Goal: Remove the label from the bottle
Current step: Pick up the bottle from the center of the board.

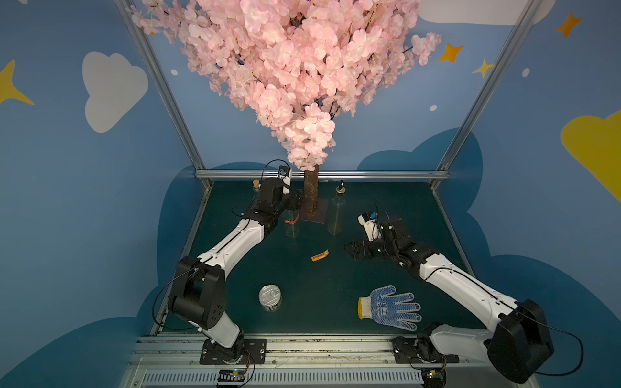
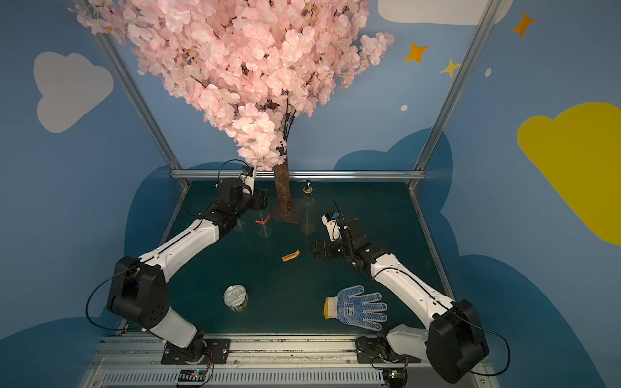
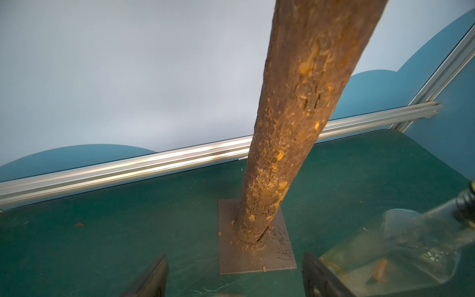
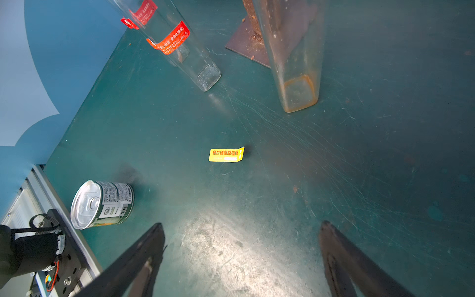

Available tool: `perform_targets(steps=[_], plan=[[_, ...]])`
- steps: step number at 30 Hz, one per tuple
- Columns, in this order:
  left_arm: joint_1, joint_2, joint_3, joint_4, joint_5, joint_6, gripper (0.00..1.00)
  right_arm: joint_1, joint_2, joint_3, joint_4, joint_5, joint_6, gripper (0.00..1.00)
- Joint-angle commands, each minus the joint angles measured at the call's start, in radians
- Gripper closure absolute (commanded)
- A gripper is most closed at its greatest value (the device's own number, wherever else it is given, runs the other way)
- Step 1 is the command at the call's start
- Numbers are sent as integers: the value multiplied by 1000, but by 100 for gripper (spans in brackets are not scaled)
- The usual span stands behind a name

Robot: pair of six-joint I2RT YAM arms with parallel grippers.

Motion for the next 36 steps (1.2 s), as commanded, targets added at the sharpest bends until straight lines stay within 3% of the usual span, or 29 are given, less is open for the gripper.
perform_targets(steps=[1, 12, 17, 21, 36], plan=[[3, 2, 6, 26, 16, -13, 26, -3, -5, -2, 4, 5, 2, 7], [2, -13, -36, 40, 38, -58, 69, -2, 0, -6, 5, -6, 4, 7], [-2, -20, -47, 41, 43, -64, 79, -2, 3, -6, -1, -17, -4, 7], [-7, -32, -43, 31, 40, -64, 97, -2, 3, -4, 0, -24, -8, 7], [-115, -179, 41, -240, -75, -85, 98, 30, 7, 14, 9, -83, -36, 7]])
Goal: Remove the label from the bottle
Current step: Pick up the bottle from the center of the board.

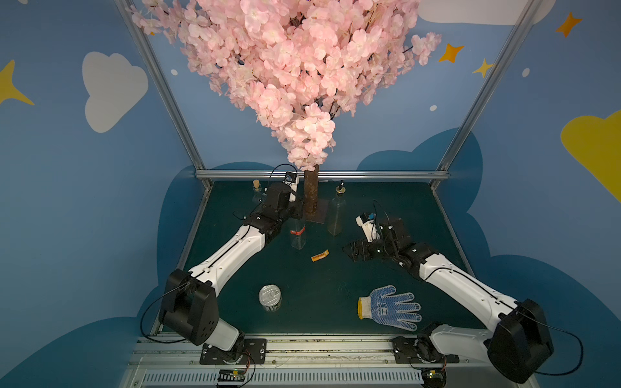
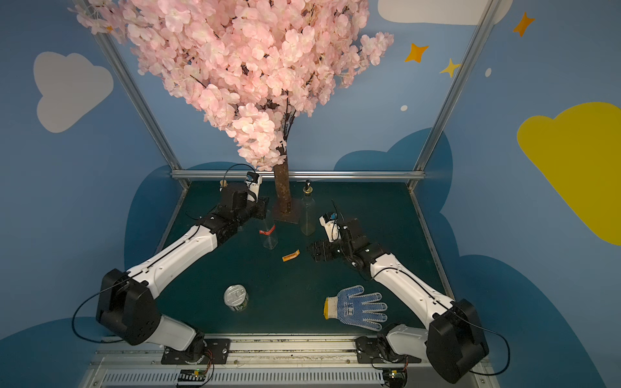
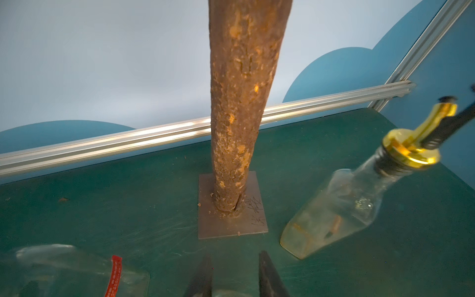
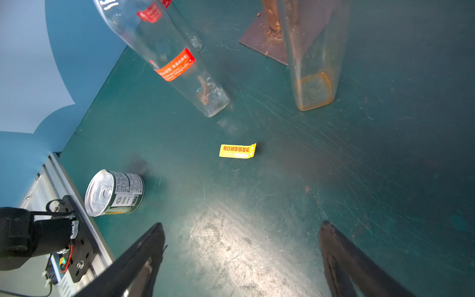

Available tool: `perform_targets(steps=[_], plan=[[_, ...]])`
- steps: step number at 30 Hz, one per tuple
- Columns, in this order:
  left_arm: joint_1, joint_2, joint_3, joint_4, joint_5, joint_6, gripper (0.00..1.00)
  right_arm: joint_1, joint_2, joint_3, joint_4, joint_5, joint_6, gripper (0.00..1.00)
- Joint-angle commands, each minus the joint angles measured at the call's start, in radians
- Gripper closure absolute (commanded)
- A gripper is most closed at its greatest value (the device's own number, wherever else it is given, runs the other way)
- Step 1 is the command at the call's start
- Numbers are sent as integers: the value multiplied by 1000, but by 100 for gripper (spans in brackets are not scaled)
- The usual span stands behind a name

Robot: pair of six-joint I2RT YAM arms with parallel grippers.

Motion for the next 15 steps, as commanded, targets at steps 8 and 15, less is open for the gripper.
perform_targets(steps=[8, 15], plan=[[-66, -137, 10, -104, -36, -90, 98, 51, 16, 17, 15, -45, -44, 7], [-105, -196, -58, -107, -25, -180, 98, 91, 26, 21, 36, -67, -69, 7]])
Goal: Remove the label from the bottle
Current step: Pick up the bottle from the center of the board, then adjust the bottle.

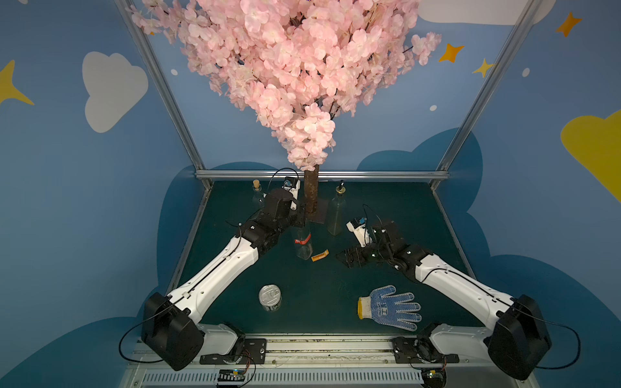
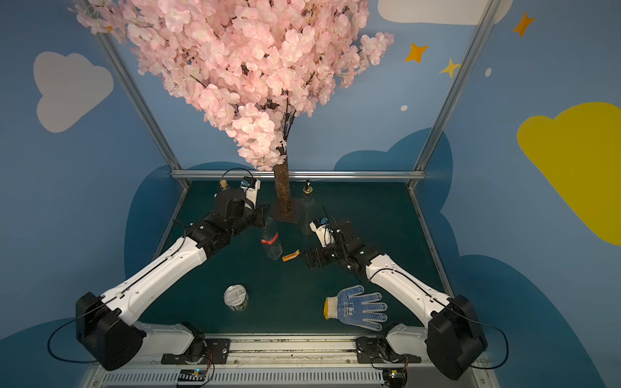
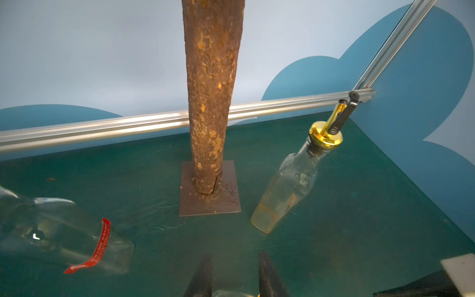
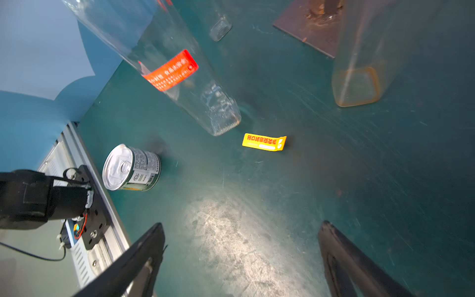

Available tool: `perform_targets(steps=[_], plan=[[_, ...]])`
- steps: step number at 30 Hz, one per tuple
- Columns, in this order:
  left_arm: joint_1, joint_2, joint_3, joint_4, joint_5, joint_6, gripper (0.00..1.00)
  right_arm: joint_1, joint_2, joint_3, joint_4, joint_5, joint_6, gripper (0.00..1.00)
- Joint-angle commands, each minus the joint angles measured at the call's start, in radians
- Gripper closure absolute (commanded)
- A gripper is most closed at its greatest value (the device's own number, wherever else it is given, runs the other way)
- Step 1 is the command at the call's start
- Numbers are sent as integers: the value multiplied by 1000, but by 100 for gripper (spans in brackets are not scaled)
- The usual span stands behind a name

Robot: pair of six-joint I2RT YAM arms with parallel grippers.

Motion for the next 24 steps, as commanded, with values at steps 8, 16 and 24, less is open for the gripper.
perform_targets(steps=[8, 16, 24], plan=[[-48, -100, -94, 9, 32, -156, 98, 61, -4, -38, 157, -45, -58, 7], [-91, -126, -150, 10, 34, -220, 98, 126, 54, -61, 320, -47, -119, 7], [-124, -119, -181, 30, 23, -246, 98, 184, 106, -99, 505, -26, -152, 7]])
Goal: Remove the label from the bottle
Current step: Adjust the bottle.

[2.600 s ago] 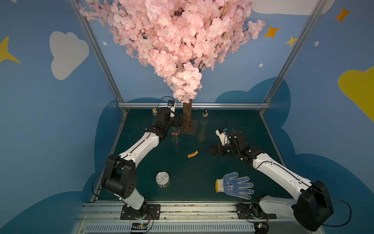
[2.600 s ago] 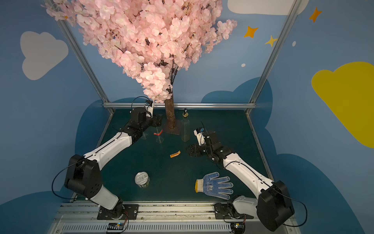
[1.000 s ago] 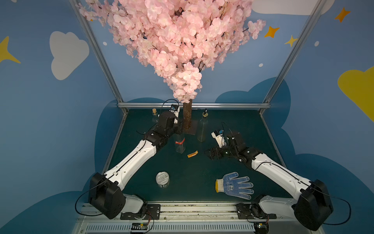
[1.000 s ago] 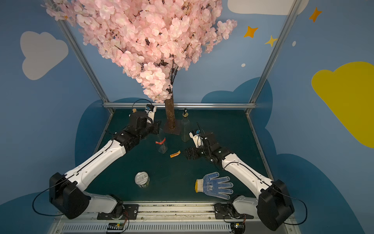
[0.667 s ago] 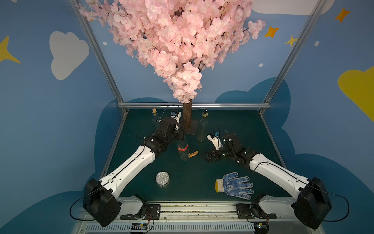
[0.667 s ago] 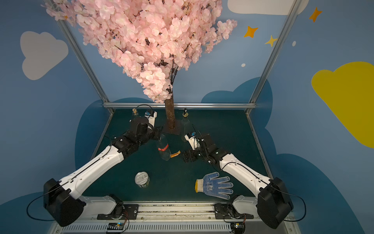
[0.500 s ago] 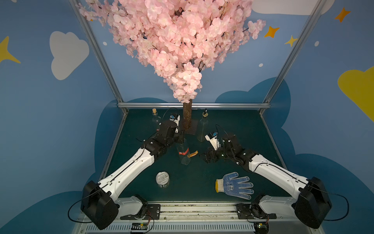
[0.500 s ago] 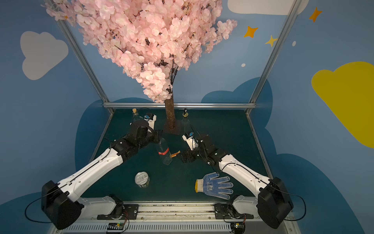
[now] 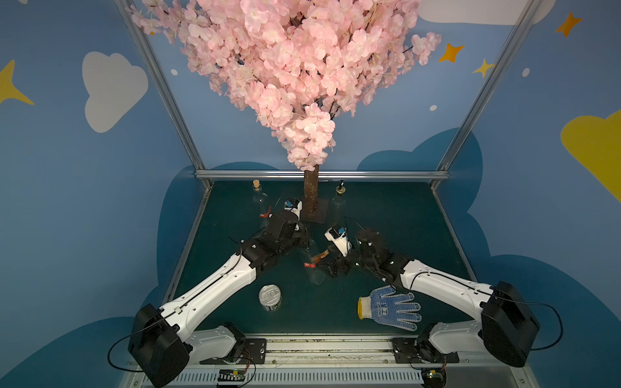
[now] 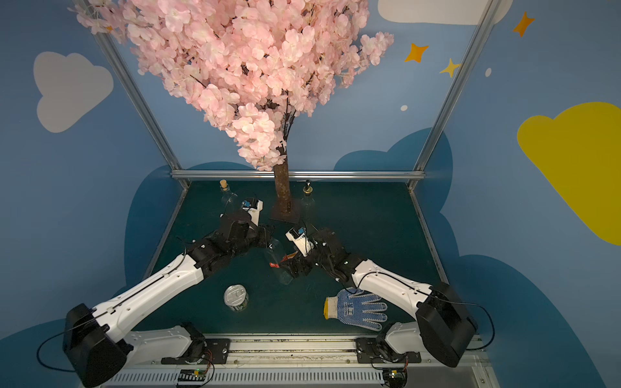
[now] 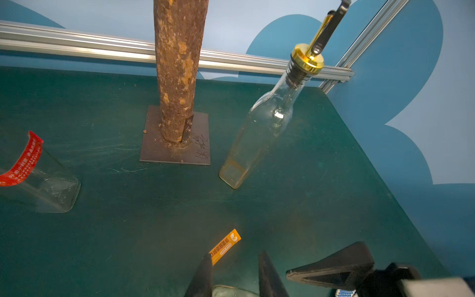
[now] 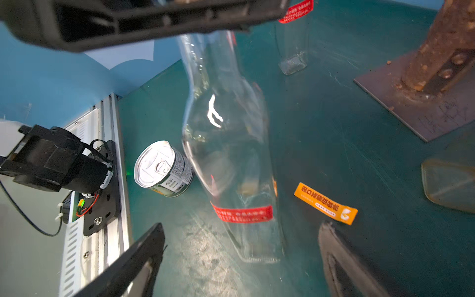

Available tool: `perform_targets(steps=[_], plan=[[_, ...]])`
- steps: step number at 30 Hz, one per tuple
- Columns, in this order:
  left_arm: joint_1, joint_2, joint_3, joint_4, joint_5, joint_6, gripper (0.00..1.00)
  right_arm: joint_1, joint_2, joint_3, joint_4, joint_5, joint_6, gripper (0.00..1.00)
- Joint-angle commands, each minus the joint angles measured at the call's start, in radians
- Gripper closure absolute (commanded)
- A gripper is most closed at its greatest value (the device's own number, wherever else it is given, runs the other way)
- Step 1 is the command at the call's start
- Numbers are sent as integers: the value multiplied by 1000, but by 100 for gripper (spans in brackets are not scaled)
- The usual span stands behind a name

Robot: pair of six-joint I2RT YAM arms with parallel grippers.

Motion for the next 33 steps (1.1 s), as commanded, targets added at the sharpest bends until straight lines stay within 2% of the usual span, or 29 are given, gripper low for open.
perform_targets(steps=[1, 9, 19, 21, 26, 33], plan=[[-13, -14, -5, 35, 3, -30, 98, 17, 25, -26, 147, 12, -23, 7], [-23, -11, -5, 37, 1, -36, 98, 30, 97, -33, 281, 51, -29, 10], [-25, -6, -29, 57, 6, -54, 98, 34, 177, 7, 337, 22, -18, 33], [-26, -7, -30, 60, 7, -55, 98, 37, 188, 13, 337, 19, -17, 39], [-25, -8, -39, 72, 12, -55, 98, 37, 195, 17, 339, 3, -18, 66], [-24, -8, -67, 132, 49, -56, 98, 37, 191, 35, 307, -53, -23, 98]])
